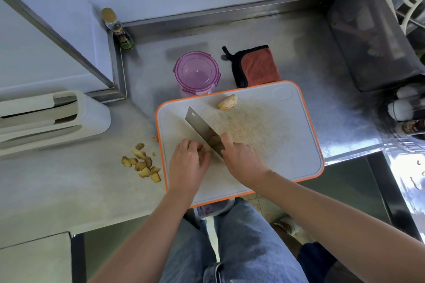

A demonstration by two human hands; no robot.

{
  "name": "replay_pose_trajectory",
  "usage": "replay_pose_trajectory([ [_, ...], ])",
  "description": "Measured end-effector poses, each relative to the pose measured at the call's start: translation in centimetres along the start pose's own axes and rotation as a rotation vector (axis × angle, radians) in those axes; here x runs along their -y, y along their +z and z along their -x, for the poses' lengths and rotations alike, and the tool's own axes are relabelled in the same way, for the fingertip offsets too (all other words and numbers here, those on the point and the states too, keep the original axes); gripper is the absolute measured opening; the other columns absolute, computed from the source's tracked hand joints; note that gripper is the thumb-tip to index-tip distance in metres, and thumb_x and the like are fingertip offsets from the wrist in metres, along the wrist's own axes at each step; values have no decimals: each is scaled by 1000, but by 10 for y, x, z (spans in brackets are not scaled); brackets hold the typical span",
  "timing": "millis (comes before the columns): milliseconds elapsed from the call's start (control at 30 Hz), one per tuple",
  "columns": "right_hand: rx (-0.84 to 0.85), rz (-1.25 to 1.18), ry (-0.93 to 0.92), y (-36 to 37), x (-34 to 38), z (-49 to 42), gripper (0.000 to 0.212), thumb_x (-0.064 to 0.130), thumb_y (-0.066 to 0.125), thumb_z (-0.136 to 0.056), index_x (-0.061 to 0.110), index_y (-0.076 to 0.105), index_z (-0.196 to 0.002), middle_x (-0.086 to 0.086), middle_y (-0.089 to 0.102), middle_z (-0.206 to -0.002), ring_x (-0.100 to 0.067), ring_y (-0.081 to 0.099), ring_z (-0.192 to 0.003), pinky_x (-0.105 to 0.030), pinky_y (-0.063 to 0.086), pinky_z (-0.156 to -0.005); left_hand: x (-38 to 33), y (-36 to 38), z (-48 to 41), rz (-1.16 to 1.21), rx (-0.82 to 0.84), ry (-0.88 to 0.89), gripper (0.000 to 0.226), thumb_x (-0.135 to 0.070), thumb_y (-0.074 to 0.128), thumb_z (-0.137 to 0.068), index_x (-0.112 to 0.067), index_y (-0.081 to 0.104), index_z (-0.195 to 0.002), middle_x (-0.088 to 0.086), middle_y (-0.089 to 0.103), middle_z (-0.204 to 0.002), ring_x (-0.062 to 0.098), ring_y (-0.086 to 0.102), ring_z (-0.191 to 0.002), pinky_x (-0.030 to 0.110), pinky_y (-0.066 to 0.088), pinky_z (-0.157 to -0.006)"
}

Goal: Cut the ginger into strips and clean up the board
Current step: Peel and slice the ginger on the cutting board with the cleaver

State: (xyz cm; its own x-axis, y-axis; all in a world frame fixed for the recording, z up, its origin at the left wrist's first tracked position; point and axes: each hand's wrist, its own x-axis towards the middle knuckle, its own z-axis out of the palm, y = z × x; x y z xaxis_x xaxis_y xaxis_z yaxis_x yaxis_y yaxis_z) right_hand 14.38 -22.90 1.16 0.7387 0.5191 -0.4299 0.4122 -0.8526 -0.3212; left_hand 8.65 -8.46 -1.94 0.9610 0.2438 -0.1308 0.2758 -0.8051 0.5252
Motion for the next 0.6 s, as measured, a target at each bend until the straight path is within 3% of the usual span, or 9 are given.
replay_pose_trajectory([
  [167, -22, -40, -7, -4, -10, 6, 20, 20, 35, -102, 8, 32, -117, 3, 35, -59, -28, 46, -59, -35, 36, -53, 0, -1, 2, -9, 15, -7, 23, -26, 71, -84, -9, 67, -99, 5, 59, -94, 23, 56, -89, 34, 49, -73],
  [400, 6, 55, -67, -3, -4, 10, 26, 20, 33, -102, 11, 30, -126, -4, 48, -72, -30, 47, -61, -37, 42, -57, -1, -2, 5, -19, 29, -8, 24, -27, 73, -81, -12, 65, -99, 3, 59, -93, 23, 55, -91, 34, 48, -74],
  [600, -10, 19, -10, -8, -11, 8, 19, 21, 34, -102, 12, 30, -119, 2, 39, -62, -29, 48, -60, -36, 42, -57, -3, -2, 7, -20, 33, -29, 26, -31, 73, -82, -15, 63, -100, 1, 59, -95, 21, 54, -92, 34, 48, -74],
])
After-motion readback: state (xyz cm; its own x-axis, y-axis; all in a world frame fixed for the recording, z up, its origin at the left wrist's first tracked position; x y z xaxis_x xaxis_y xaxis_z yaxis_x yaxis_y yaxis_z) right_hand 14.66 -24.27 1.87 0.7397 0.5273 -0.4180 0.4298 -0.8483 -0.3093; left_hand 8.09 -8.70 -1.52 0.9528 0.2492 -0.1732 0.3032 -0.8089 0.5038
